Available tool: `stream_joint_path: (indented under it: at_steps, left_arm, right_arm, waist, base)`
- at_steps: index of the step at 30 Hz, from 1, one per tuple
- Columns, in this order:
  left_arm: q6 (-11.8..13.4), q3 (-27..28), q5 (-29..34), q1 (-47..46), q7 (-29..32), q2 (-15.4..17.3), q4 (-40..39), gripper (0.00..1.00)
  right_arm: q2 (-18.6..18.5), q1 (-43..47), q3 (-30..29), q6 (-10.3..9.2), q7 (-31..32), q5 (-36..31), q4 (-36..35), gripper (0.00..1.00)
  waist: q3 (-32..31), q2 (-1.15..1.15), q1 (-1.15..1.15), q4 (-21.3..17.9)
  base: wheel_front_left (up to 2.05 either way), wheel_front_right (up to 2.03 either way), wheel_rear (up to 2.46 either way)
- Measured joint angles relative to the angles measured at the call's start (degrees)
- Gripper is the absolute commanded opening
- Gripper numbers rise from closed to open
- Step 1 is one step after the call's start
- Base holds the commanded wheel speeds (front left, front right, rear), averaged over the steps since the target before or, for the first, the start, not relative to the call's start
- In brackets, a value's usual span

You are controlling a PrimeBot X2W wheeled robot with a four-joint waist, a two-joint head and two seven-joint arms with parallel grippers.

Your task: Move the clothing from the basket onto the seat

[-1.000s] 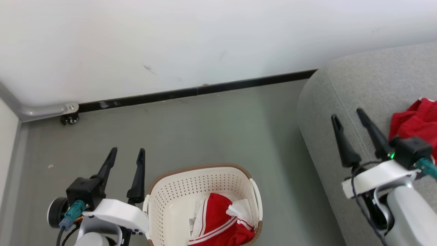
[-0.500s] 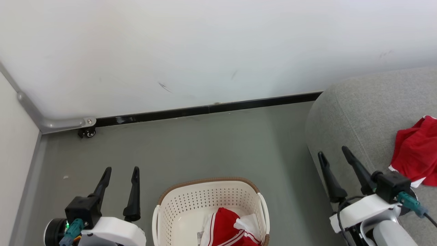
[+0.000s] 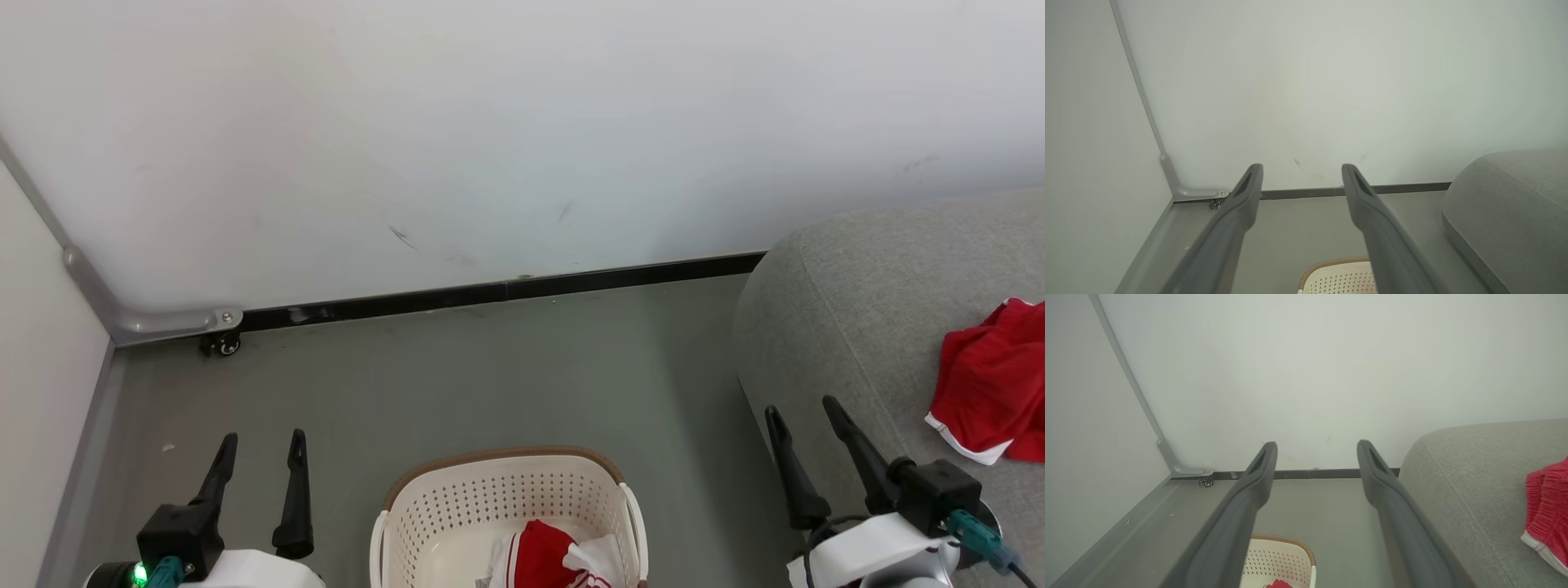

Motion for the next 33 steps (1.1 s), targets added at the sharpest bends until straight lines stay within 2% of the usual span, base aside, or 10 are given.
stream_joint_path:
  at_steps: [15, 33]
  left_arm:
    - [0.05, 0.9, 1.88, 2.44, 0.0, -0.27, -1.03, 1.0]
    - [-0.34, 1.87, 2.44, 2.59, 0.0, -1.22, -1.81, 1.0]
  right_arm:
    - [2.72, 3.72, -2.13, 0.0, 0.0, -3.43, -1.33, 1.0]
    - [3.47, 4.66, -3.01, 0.0, 0.52, -5.19, -4.12, 1.0]
  waist:
    - [-1.08, 0.0, 0.0, -1.03]
    - [-0.74, 0.0, 0.0, -1.33]
  base:
    - [0.0, 0.0, 0.0]
    - [0.0, 0.0, 0.0]
